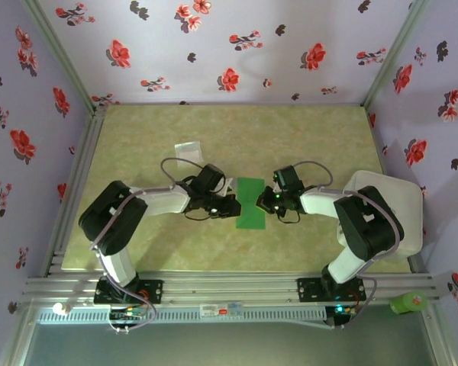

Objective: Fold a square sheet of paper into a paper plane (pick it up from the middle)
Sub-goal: Fold the triangle a second time at the center of the table.

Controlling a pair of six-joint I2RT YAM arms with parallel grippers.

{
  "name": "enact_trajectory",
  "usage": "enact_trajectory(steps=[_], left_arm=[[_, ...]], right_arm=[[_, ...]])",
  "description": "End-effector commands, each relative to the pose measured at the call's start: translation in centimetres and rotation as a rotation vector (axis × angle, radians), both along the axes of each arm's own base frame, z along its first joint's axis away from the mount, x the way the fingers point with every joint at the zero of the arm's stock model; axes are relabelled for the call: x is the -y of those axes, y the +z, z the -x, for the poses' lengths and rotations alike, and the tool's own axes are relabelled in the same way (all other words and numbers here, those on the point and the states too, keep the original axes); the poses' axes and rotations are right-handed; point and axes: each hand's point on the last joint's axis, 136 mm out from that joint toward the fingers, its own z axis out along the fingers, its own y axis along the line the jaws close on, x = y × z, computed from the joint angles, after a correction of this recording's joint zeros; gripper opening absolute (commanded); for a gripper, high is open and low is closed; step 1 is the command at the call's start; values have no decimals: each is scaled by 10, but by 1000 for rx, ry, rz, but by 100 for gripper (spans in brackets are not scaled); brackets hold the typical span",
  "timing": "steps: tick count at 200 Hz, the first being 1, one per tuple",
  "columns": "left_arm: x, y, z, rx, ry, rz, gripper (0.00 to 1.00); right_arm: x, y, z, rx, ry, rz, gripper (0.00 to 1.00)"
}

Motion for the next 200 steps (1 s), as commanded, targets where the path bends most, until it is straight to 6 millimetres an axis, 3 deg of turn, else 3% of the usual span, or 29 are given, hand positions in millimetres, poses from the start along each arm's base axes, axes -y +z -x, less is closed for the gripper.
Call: enact_trajectory(steps=[1, 38, 90, 148, 173, 200], left_arm=[[15, 0, -6, -19, -21, 33, 9], [25, 2, -11, -4, -35, 41, 9], [32, -23, 1, -45, -90, -33, 8], [2, -66, 17, -90, -70, -213, 5], [0, -69, 23, -110, -64, -197, 5], [-1, -71, 27, -127, -51, -172, 5]], right_arm=[[27, -30, 20, -101, -33, 144, 0], [27, -29, 20, -101, -33, 146, 0], [27, -28, 20, -96, -36, 144, 0], [27, -28, 19, -97, -34, 150, 0], [24, -21, 15, -64, -32, 124, 0], [10, 1, 5, 10, -23, 30, 1]])
